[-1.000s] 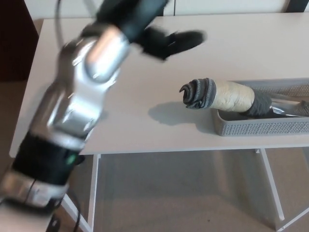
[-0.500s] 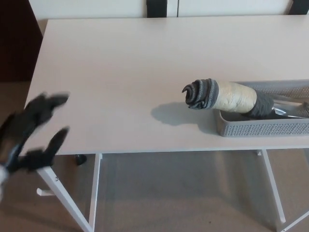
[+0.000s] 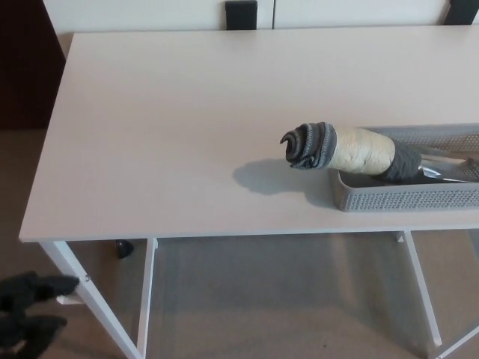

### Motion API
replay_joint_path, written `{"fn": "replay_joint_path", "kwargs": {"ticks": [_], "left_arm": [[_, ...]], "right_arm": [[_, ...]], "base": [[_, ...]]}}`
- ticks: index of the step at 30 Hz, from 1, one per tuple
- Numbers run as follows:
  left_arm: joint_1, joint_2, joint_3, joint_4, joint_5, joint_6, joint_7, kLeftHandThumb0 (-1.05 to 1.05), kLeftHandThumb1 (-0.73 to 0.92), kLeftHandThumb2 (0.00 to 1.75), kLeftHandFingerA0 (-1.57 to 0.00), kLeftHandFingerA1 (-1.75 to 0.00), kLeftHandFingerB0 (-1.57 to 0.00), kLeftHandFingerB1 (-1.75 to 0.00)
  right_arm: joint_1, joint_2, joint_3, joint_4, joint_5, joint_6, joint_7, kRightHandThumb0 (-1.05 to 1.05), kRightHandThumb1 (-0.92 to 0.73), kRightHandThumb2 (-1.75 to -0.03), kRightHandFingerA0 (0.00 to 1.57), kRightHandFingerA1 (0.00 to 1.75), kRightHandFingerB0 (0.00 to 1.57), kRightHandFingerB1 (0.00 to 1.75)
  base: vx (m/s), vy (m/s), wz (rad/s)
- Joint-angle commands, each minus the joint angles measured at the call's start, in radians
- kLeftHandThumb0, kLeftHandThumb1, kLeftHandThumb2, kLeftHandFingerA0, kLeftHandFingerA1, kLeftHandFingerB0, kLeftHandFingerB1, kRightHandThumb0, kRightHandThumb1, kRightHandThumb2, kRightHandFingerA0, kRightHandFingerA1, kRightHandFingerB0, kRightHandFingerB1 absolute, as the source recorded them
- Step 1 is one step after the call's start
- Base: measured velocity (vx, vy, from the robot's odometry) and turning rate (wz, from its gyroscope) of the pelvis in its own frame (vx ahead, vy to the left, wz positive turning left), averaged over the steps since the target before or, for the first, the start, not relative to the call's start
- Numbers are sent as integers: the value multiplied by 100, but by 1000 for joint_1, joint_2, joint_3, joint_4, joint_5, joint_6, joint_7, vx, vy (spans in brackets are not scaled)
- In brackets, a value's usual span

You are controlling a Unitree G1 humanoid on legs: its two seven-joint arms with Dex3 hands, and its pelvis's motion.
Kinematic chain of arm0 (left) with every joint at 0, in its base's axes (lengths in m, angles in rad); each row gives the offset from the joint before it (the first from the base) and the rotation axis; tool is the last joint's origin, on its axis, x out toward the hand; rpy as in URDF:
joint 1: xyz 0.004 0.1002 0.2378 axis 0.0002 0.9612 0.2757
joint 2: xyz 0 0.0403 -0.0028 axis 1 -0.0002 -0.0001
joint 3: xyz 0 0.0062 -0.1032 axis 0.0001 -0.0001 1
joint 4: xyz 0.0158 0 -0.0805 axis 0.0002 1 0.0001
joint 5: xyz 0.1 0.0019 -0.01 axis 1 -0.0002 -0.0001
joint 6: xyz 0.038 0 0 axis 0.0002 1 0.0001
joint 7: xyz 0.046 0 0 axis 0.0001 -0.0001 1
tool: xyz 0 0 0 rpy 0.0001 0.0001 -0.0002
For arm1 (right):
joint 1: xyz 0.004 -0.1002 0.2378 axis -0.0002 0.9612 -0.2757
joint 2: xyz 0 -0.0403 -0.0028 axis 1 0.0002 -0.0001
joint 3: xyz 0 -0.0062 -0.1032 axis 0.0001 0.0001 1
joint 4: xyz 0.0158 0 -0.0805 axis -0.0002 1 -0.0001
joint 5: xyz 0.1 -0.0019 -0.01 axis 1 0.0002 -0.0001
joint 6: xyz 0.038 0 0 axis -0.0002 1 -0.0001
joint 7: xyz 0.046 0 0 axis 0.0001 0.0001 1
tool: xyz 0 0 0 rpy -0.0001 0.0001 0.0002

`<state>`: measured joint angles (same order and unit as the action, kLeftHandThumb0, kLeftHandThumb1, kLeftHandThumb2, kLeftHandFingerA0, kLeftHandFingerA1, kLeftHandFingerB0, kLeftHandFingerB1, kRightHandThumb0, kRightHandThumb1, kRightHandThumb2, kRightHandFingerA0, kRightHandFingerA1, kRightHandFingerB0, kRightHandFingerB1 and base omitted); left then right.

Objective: The robot walks towards a desk on which a shovel is kept on the left hand side and a container is kept on the right hand side. The robot picks up the shovel using its left hand and places it in the container.

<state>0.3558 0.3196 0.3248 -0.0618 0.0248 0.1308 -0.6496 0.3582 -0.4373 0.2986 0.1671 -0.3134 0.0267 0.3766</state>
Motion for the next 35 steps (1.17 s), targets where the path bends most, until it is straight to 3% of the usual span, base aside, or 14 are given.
{"fn": "replay_joint_path", "kwargs": {"ticks": [1, 4, 7, 8, 14, 20, 21, 25, 26, 27, 29, 30, 33, 35], "left_arm": [[182, 303, -114, -55, -798, -140, -965, -86, 73, 63, -64, -47, -55, -38], [168, 170, -44, 18, -517, -254, -892, -95, 66, 71, -58, -49, -46, -38], [212, 128, -59, -14, -408, 2, -594, -76, 52, 93, -35, -53, -22, -42], [216, 57, -78, -10, -297, -77, -406, -72, 69, 61, -22, -37, -27, -30], [119, -27, -177, 344, 60, -294, 84, -84, 56, 90, -5, -41, -10, -35], [117, 36, -165, 469, 70, -370, 124, -79, 78, 65, -7, -27, -12, -25], [115, 39, -163, 478, 69, -371, 129, -81, 62, 97, -4, -34, -8, -30], [108, 54, -175, 515, 88, -416, 158, -91, 67, 102, -1, -41, -13, -38], [107, 61, -183, 522, 101, -437, 168, -87, 77, 68, -10, -33, -15, -27], [105, 75, -195, 531, 121, -467, 176, -84, 65, 101, -5, -40, -7, -33], [109, 82, -201, 547, 131, -489, 188, -84, 82, 66, -11, -31, -14, -27], [113, 78, -197, 547, 117, -482, 179, -86, 65, 100, -4, -39, -11, -34], [125, 85, -209, 555, 122, -500, 188, -85, 65, 101, -4, -38, -10, -34], [125, 84, -210, 562, 116, -502, 187, -84, 81, 66, -11, -31, -15, -26]], "right_arm": [[42, 6, -111, 157, 97, -131, -73, -44, -70, -61, 64, 44, 51, 39], [43, 8, -109, 157, 98, -136, -74, -43, -70, -61, 64, 44, 52, 39], [41, 13, -107, 161, 97, -137, -77, -43, -70, -61, 62, 44, 51, 39], [40, 18, -109, 158, 98, -134, -83, -43, -70, -61, 63, 44, 51, 39], [63, 84, -162, 170, 120, -193, -126, -42, -68, -60, 59, 44, 46, 38], [69, 120, -231, 157, 155, -236, -147, -54, -58, -87, 53, 56, 36, 49], [70, 127, -241, 159, 164, -242, -144, -55, -58, -87, 52, 56, 36, 49], [59, 137, -259, 177, 169, -261, -143, -53, -71, -61, 56, 44, 38, 36], [55, 141, -265, 187, 174, -270, -143, -59, -58, -88, 49, 56, 33, 48], [50, 145, -269, 196, 174, -277, -145, -59, -58, -88, 48, 56, 33, 49], [55, 153, -275, 197, 179, -276, -144, -58, -57, -89, 49, 57, 32, 49], [60, 154, -275, 199, 177, -284, -147, -59, -58, -89, 50, 58, 32, 49], [77, 154, -282, 193, 175, -281, -141, -53, -70, -61, 53, 43, 38, 36], [83, 157, -285, 188, 176, -274, -142, -53, -70, -61, 52, 42, 38, 36]], "base": [[0, 0, 0], [0, 0, 0], [0, 0, 0], [0, 0, 0], [0, 0, 0], [0, 0, 0], [0, 0, 0], [0, 0, 0], [0, 0, 0], [0, 0, 0], [0, 0, 0], [0, 0, 0], [0, 0, 0], [0, 0, 0]]}}
